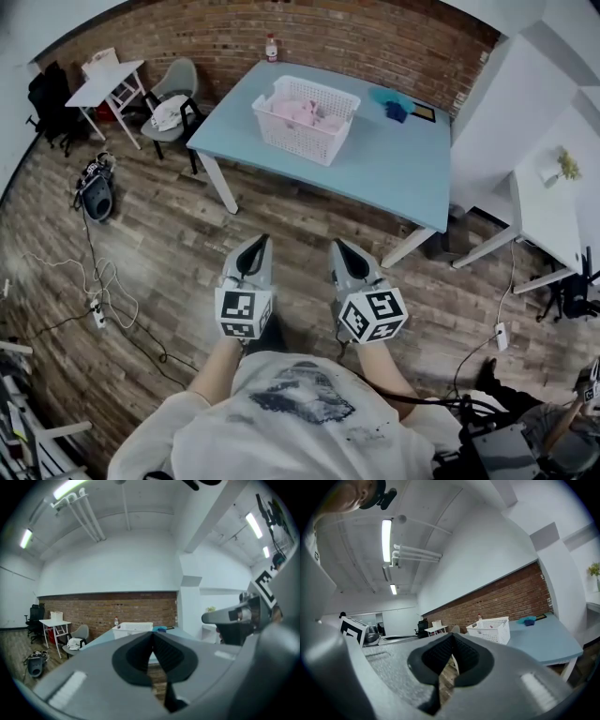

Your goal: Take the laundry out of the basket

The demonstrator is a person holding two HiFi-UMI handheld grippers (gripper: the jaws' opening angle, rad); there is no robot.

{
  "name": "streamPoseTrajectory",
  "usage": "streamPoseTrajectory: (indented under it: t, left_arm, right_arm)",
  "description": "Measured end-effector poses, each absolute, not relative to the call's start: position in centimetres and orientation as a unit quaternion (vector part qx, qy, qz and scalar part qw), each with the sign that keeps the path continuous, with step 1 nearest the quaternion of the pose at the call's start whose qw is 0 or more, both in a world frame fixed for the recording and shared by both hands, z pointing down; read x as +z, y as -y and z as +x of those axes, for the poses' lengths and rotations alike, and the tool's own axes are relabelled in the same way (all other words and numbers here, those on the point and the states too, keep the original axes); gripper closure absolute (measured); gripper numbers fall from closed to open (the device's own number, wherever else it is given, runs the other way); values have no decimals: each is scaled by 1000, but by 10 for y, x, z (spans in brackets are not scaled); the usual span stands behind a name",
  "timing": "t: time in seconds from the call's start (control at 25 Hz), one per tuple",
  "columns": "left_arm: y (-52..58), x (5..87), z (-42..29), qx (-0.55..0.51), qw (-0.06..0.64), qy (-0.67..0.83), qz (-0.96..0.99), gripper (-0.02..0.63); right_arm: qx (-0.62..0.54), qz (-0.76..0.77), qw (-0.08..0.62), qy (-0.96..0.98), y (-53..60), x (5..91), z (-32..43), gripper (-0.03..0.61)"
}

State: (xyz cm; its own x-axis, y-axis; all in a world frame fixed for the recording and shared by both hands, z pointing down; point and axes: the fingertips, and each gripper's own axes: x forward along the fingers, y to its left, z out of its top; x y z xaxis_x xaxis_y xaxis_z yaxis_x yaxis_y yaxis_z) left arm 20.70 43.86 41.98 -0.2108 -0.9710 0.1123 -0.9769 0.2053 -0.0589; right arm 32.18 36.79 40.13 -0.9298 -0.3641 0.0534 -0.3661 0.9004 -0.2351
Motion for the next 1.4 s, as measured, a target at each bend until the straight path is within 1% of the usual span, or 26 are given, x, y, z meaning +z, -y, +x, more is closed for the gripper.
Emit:
streamPoseTrajectory:
  t: [0.12, 0.48, 0.76, 0.96, 1.4]
  left_arm:
    - [-415, 423, 169, 51, 27, 771, 634, 623]
    - [-345, 420, 28, 49, 41, 754, 654, 623]
    - [-305, 415, -49, 50, 38, 727, 684, 623]
    - [-283, 414, -82, 49, 39, 711, 700, 623]
    - [-231, 433, -102, 61, 49, 691, 718, 623]
  right_arm:
    - [118, 195, 10, 974, -347, 404, 285, 581]
    - [122, 221, 23, 967, -281, 403, 149, 581]
    - [125, 260, 19, 957, -245, 401, 76, 581]
    - [127, 290, 19, 948, -227, 398, 54, 581]
    - [140, 312, 30, 939, -175, 416, 31, 581]
